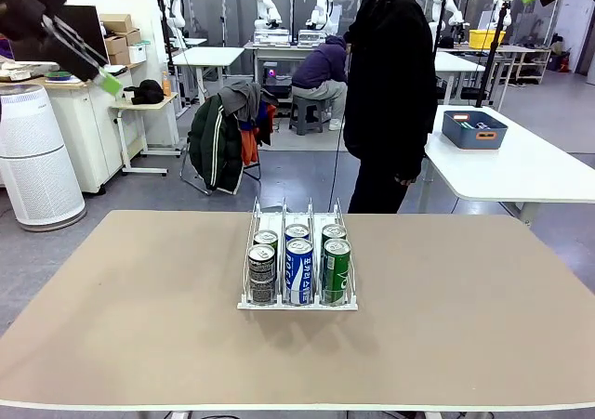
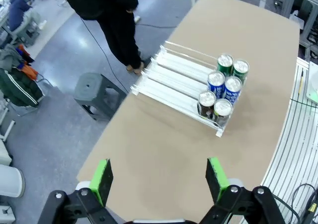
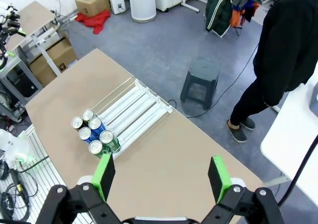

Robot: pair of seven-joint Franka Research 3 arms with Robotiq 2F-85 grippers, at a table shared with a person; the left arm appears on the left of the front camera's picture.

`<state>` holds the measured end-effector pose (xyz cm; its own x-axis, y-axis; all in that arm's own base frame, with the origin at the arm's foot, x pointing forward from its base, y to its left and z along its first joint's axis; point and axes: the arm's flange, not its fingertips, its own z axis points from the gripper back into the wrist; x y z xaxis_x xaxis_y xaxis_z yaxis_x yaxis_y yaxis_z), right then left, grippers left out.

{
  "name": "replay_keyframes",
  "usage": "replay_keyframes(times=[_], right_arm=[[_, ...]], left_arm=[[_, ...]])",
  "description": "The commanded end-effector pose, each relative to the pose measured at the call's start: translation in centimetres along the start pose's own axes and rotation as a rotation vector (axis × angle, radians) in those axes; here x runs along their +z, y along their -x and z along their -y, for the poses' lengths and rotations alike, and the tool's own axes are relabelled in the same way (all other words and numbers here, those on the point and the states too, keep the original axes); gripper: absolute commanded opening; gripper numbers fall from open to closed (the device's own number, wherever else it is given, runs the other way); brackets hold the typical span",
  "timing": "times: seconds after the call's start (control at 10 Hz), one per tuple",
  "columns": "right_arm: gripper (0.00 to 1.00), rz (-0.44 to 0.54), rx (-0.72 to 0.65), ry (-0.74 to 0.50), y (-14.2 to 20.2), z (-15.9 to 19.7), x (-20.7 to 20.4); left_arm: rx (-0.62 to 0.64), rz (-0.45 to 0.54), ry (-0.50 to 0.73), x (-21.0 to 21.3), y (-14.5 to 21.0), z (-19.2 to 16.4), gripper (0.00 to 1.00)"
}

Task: Fill the beverage cans into the dispenser.
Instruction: Pick up the Ionic drink handed by the human.

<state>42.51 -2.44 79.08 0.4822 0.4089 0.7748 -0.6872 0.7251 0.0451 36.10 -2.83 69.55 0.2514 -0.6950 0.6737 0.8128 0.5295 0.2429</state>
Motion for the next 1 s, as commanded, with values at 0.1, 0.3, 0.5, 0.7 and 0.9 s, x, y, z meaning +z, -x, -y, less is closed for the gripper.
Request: replay_keyframes(times=[0.1,0.3,0.5,0.7,0.9], right_arm=[[1.0,0.0,0.006,0.006,0.0,-0.2,0.4],[1.0,0.0,0.006,0.006,0.0,-0.2,0.4],[1.0,0.0,0.006,0.006,0.0,-0.2,0.4],[1.0,0.0,0.006,0.006,0.0,-0.2,0.4],[1.0,0.0,0.006,0.006,0.0,-0.2,0.4]], left_arm=[[0.03,0.058,-0.056,1.3,-1.2,-0.2,1.0],[0.038,0.037,-0.056,1.4,-1.4,0.6,1.0],[0.003,0.042,-0.056,2.2,-1.5,-0.4,1.0],[0.047,0.087,-0.03,2.7,-1.6,0.2,1.0],[0.103,0.149,-0.018,3.4,-2.4,0.4,1.0]])
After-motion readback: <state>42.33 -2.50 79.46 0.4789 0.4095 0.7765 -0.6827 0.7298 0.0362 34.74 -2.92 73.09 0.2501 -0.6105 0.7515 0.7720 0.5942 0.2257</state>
